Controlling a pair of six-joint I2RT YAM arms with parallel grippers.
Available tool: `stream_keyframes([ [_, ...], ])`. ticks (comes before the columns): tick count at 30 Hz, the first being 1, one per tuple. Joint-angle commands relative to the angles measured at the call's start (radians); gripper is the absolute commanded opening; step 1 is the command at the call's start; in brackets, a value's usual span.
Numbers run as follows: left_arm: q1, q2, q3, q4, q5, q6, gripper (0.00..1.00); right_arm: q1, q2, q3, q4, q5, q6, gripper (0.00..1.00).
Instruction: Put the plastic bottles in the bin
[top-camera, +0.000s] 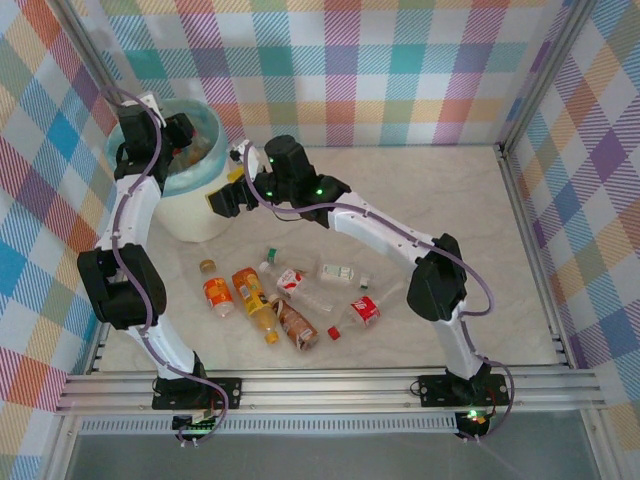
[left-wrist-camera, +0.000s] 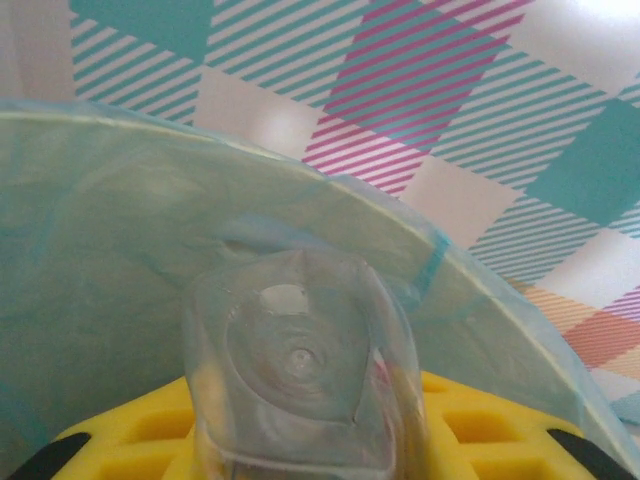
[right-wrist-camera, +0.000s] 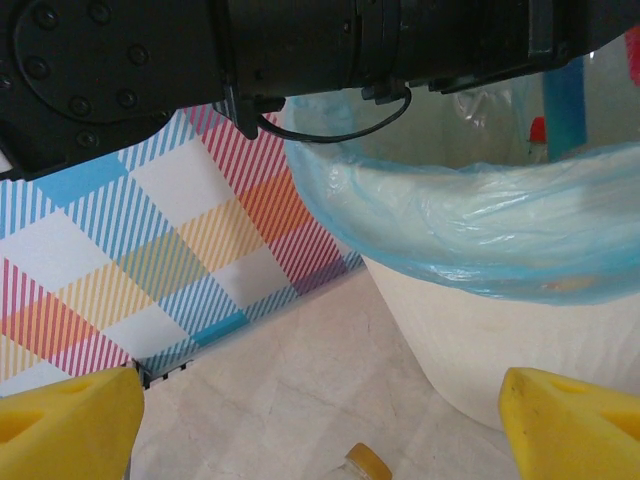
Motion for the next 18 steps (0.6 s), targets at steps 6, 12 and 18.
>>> stream_keyframes([
  [6,0.082,-0.045,0.038,0.108,-0.122,-0.050,0.39,0.007,-0.041,-0.004,0.026,-0.003,-0.033,0.92],
  [12,0.090,-0.009,0.014,0.119,-0.093,-0.018,0.44,0.007,-0.035,0.005,0.027,-0.007,-0.038,0.92],
  [18,0.090,-0.009,-0.004,0.131,-0.028,-0.022,0.71,0.007,-0.032,0.006,0.016,-0.010,-0.047,0.92],
])
